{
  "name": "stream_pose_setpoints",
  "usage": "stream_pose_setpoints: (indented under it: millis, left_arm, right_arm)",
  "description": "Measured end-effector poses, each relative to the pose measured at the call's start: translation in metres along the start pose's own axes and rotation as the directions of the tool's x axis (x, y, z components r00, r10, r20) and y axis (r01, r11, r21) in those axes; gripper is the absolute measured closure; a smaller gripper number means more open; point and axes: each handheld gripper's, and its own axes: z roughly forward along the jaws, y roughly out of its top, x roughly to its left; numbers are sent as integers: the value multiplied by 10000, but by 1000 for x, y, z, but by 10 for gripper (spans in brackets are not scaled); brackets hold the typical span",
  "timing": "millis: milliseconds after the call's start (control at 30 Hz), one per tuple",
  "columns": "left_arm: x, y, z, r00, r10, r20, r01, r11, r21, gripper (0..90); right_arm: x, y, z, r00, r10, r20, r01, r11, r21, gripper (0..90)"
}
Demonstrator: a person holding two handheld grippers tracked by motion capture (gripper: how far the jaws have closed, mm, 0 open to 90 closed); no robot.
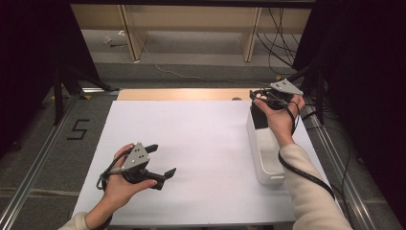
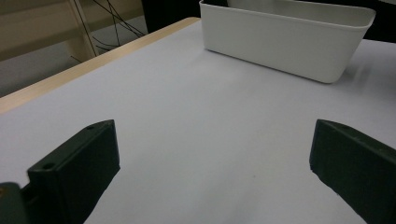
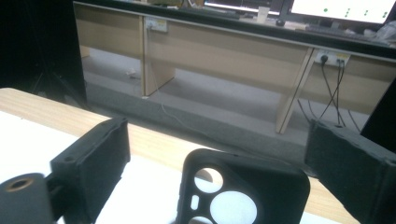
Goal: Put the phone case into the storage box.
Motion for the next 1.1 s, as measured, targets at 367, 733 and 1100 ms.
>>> stream_pose_setpoints:
  millis: [367,733,1100]
  left_arm:
    - [0,0,0,10000,-13,-17,13,10000,8,11]
    - [0,0,0,10000,-11,-32,11,10000,3,11]
    - [0,0,0,10000,5,-46,-5,10000,10,11]
  right_arm:
    - [14,5,-16,9975,-127,-694,108,9996,-277,123]
    - [31,2,-25,9895,-30,-1447,3,9998,-188,124]
    - [39,3,-42,9805,-98,-1964,21,9992,-393,124]
